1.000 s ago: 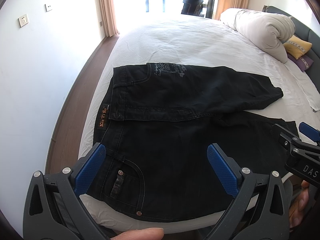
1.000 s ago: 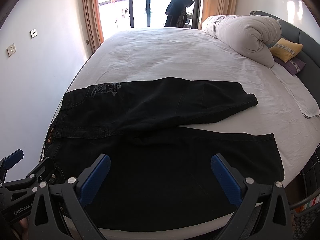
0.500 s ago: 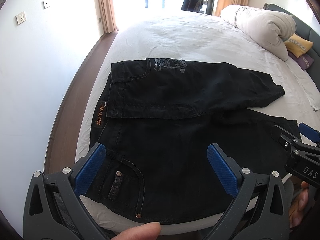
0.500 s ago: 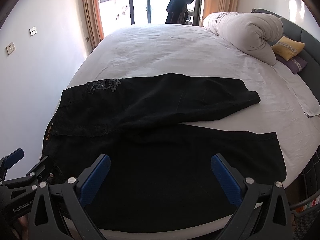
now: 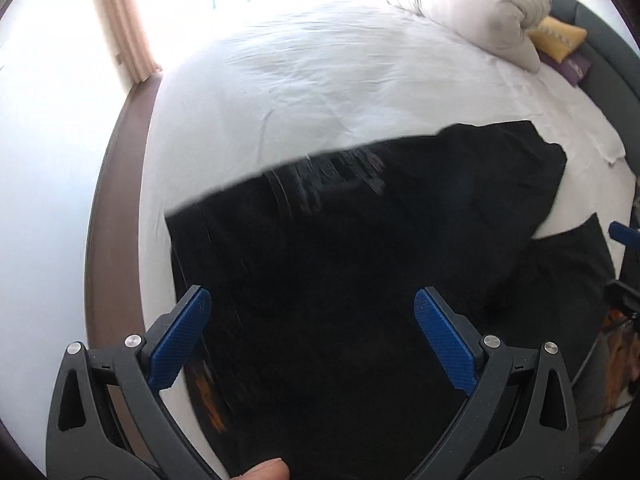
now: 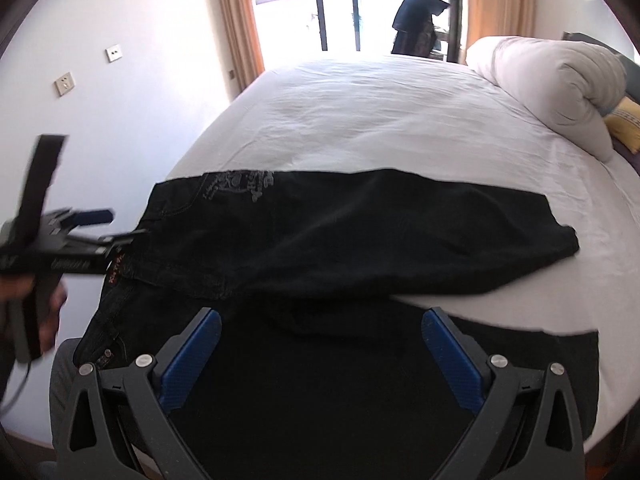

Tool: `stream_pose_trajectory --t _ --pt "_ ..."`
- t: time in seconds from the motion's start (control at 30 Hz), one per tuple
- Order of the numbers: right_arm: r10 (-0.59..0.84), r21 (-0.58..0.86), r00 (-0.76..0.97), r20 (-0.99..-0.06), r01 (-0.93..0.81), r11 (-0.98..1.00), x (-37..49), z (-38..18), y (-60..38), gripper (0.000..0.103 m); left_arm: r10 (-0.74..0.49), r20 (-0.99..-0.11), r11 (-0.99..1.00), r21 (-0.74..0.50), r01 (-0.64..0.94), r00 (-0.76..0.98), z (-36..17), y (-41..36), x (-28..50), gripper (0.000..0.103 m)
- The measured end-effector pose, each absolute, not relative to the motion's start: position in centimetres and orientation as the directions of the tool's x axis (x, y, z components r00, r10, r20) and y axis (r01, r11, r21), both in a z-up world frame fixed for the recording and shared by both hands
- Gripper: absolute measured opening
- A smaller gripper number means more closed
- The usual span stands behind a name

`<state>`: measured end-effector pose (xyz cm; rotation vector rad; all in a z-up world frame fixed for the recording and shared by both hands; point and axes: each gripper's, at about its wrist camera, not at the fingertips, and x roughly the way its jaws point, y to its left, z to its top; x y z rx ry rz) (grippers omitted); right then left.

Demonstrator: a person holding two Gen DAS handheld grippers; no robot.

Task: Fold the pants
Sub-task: 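Grasp the waistband edge of the black jeans with the left gripper, then grasp the jeans edge with the right gripper while the left gripper holds the waistband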

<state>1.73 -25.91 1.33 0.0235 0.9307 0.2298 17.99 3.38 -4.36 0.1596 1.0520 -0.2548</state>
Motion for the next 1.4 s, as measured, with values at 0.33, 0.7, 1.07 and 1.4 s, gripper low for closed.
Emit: stream_pose_trajectory --t 0.33,0.7,1.07,1.4 --pt "0.37 0.153 0.496 -0.786 -0.424 0.893 9.2 0.2 -27.4 0.077 -0.218 -0.958 0.821 -0.076 0.565 0.187 -8.0 3.8 34.6 0.098" --pt "0.404 0.176 0.409 -0.819 -0.49 0.854 14.0 -3.1 -27.7 0.072 -0.213 -0.977 0.741 -0.174 0.649 -0.019 -12.9 1.4 37.0 0.052" --pt "0.42 0.146 0.386 -0.821 -0.569 0.809 17.4 -2.8 -26.2 0.063 -0.224 -0.966 0.761 -0.092 0.643 0.126 -10.2 1.7 34.2 0.007" --pt "0.372 0.034 0.342 -0.863 -0.695 0.718 24.0 -2.7 -22.3 0.042 -0.227 -0.902 0.727 0.093 0.68 0.367 -5.7 1.5 26.0 0.006"
